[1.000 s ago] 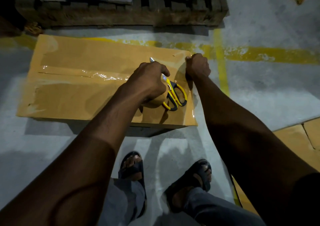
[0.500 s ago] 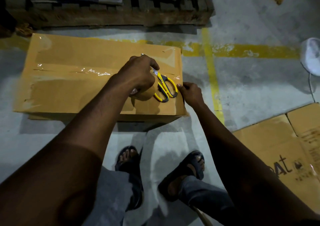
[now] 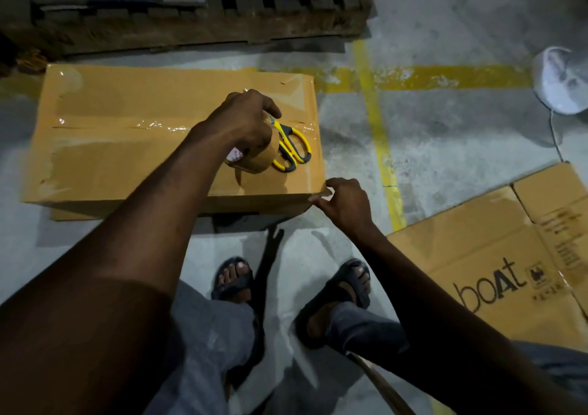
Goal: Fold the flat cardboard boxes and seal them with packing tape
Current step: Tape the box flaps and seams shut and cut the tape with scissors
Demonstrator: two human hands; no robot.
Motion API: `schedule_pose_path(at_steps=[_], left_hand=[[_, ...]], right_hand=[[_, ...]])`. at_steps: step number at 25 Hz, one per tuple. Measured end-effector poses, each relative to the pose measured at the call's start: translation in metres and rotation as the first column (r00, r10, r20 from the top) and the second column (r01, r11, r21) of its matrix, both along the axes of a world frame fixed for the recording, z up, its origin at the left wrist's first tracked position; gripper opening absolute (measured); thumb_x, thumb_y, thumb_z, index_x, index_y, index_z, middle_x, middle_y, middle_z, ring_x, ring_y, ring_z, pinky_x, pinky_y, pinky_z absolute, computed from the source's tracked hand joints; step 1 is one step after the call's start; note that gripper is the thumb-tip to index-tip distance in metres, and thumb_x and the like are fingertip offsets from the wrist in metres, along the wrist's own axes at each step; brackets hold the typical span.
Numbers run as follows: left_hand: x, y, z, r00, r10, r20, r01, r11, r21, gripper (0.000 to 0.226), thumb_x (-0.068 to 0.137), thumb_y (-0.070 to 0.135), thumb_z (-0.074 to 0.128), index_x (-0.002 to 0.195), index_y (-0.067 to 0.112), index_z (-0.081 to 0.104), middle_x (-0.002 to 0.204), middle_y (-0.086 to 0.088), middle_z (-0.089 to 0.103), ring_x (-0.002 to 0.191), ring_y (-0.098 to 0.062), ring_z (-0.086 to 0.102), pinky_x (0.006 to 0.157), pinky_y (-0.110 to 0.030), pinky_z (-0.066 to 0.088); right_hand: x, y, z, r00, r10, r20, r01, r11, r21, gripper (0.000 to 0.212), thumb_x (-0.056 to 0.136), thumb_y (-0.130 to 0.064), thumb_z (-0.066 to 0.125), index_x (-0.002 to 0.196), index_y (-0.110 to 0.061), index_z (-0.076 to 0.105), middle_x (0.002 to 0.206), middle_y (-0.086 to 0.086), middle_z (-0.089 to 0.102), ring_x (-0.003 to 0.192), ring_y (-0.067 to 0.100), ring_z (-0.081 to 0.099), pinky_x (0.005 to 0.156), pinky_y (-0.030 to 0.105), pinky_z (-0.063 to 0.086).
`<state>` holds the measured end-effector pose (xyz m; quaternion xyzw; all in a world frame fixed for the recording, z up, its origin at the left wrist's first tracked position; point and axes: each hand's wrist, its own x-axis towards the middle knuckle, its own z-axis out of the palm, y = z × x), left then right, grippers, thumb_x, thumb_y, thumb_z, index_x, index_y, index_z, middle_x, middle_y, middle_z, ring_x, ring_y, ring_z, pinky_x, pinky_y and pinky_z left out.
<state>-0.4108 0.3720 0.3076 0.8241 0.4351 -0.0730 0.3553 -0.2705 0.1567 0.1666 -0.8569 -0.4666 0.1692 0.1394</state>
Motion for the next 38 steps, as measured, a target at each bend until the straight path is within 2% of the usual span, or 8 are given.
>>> schedule_pose_path(at_steps=[7, 13, 17, 22, 27, 29, 33, 38], left_hand=[[0.004, -0.005, 0.003, 1.000, -0.009, -0.021, 0.009, 1.000, 0.008, 0.058, 0.076, 0.007, 0.072, 0.127, 0.033, 0.060, 0.139, -0.012, 0.047, 0.111, -0.030, 0.051, 0.072, -0.030, 0.039], [0.003, -0.005, 0.006, 0.999, -0.034, -0.023, 0.034, 0.999, 0.008, 0.058, 0.077, 0.005, 0.068, 0.129, 0.030, 0.059, 0.136, -0.013, 0.049, 0.094, -0.022, 0.045, 0.063, -0.027, 0.039], [0.004, -0.004, 0.005, 0.999, -0.027, -0.025, 0.027, 1.000, 0.000, 0.058, 0.077, 0.005, 0.069, 0.128, 0.031, 0.059, 0.137, -0.012, 0.049, 0.095, -0.023, 0.047, 0.058, -0.022, 0.038], [0.003, -0.004, 0.003, 0.999, -0.031, -0.019, 0.031, 0.999, 0.014, 0.055, 0.078, 0.007, 0.068, 0.127, 0.032, 0.060, 0.139, -0.012, 0.048, 0.114, -0.032, 0.051, 0.075, -0.030, 0.040], [0.004, -0.006, 0.004, 1.000, -0.024, -0.020, 0.024, 1.000, 0.014, 0.059, 0.077, 0.006, 0.071, 0.129, 0.031, 0.058, 0.140, -0.012, 0.047, 0.116, -0.031, 0.050, 0.072, -0.030, 0.039], [0.003, -0.006, 0.004, 0.999, -0.028, -0.023, 0.028, 1.000, 0.011, 0.059, 0.076, 0.006, 0.072, 0.129, 0.031, 0.058, 0.139, -0.011, 0.047, 0.114, -0.030, 0.051, 0.069, -0.029, 0.039], [0.000, -0.005, 0.005, 0.999, -0.031, -0.021, 0.030, 0.999, -0.010, 0.060, 0.075, 0.005, 0.073, 0.127, 0.032, 0.060, 0.137, -0.012, 0.048, 0.097, -0.025, 0.051, 0.053, -0.019, 0.035], [0.000, -0.006, 0.006, 1.000, -0.022, 0.005, 0.022, 1.000, 0.003, 0.060, 0.076, 0.004, 0.072, 0.128, 0.031, 0.059, 0.137, -0.011, 0.048, 0.097, -0.022, 0.049, 0.053, -0.020, 0.036]], right_hand=[[-0.003, -0.008, -0.005, 0.997, -0.006, 0.081, 0.003, 0.999, 0.036, 0.012, 0.089, -0.024, 0.069, 0.096, -0.015, 0.072, 0.096, 0.004, 0.072, 0.093, 0.034, 0.057, 0.069, 0.042, 0.049], [0.010, -0.004, -0.005, 0.981, 0.095, 0.167, -0.106, 0.993, 0.060, 0.011, 0.081, -0.012, 0.073, 0.090, -0.016, 0.074, 0.101, 0.004, 0.069, 0.086, 0.035, 0.058, 0.063, 0.039, 0.047], [0.011, 0.005, 0.001, 0.996, -0.022, 0.083, 0.016, 0.997, 0.077, 0.010, 0.088, -0.021, 0.068, 0.092, -0.012, 0.069, 0.093, 0.010, 0.066, 0.086, 0.034, 0.060, 0.064, 0.039, 0.048], [0.000, 0.000, 0.002, 0.943, -0.301, -0.142, 0.300, 0.953, -0.028, 0.073, 0.092, -0.064, 0.022, 0.076, -0.010, 0.068, 0.076, 0.011, 0.070, 0.079, 0.035, 0.065, 0.067, 0.039, 0.053], [-0.026, -0.013, -0.003, 0.850, -0.482, -0.214, 0.449, 0.874, -0.186, 0.092, 0.077, -0.089, 0.020, 0.066, -0.010, 0.065, 0.068, 0.008, 0.068, 0.070, 0.029, 0.065, 0.066, 0.039, 0.054], [-0.031, -0.004, -0.001, 0.829, -0.491, -0.266, 0.457, 0.870, -0.183, 0.090, 0.076, -0.088, 0.024, 0.068, -0.010, 0.067, 0.073, 0.011, 0.070, 0.074, 0.031, 0.066, 0.070, 0.038, 0.054], [-0.033, 0.020, 0.009, 0.861, -0.464, -0.209, 0.425, 0.881, -0.206, 0.058, 0.095, -0.059, 0.048, 0.090, -0.004, 0.065, 0.099, 0.022, 0.066, 0.095, 0.040, 0.062, 0.073, 0.038, 0.045], [-0.034, 0.018, 0.005, 0.925, -0.374, -0.062, 0.353, 0.910, -0.215, 0.054, 0.098, -0.052, 0.046, 0.103, -0.001, 0.062, 0.105, 0.022, 0.064, 0.098, 0.040, 0.062, 0.075, 0.039, 0.047]])
